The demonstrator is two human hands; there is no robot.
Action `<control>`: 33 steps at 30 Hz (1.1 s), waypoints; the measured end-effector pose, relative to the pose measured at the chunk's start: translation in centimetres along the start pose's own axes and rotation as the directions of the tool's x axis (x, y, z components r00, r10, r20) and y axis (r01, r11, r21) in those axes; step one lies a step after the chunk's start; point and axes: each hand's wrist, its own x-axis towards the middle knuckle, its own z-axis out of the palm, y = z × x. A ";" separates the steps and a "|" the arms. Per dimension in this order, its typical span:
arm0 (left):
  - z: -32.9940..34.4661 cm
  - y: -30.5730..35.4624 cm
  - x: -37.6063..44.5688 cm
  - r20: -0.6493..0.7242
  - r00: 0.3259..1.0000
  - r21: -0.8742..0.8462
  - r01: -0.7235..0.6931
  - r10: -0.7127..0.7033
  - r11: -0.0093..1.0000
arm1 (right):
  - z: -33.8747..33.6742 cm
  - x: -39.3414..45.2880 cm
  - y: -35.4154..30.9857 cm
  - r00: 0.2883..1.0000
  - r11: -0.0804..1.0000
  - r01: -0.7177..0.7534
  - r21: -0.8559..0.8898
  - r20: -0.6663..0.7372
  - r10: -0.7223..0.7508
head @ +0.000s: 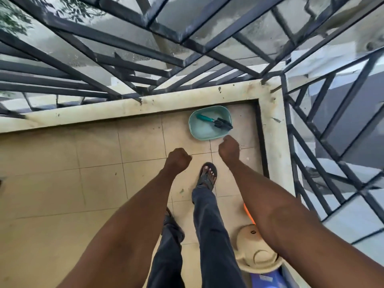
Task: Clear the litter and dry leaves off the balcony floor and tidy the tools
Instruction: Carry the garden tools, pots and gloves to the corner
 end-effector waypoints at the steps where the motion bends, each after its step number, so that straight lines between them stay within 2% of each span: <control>1: -0.4 0.4 -1.1 0.005 1.000 0.008 -0.001 0.001 1.000 | -0.4 -1.5 -0.4 0.999 1.000 0.012 -0.009 0.030 -0.012; 6: -2.8 2.5 -8.2 0.001 1.000 0.018 -0.018 0.018 1.000 | -4.0 -9.4 -4.1 0.981 0.986 0.151 -0.064 0.136 -0.142; 10: -4.8 2.9 -14.3 -0.040 0.999 0.053 -0.027 0.029 0.998 | -7.0 -15.5 -7.0 0.938 0.931 0.327 -0.165 0.179 -0.298; 14: -6.8 1.3 -19.0 -0.108 0.993 0.044 -0.040 0.045 0.998 | -8.4 -20.8 -9.2 0.888 0.863 0.445 -0.239 0.239 -0.392; 20: -8.8 -3.6 -23.1 -0.182 0.978 0.126 -0.082 0.105 0.989 | -7.3 -27.0 -10.9 0.844 0.782 0.532 -0.323 0.269 -0.463; 26: -9.8 -7.9 -24.8 -0.177 0.967 0.189 -0.150 0.184 0.970 | -4.9 -30.9 -10.4 0.857 0.736 0.516 -0.439 0.249 -0.452; 29: -10.7 -11.2 -25.1 -0.166 0.963 0.199 -0.180 0.214 0.963 | -3.4 -32.8 -11.3 0.861 0.708 0.507 -0.492 0.260 -0.437; 33: -13.5 -17.8 -26.0 -0.191 0.961 0.178 -0.166 0.199 0.970 | 0.5 -36.8 -14.8 0.822 0.644 0.568 -0.512 0.305 -0.481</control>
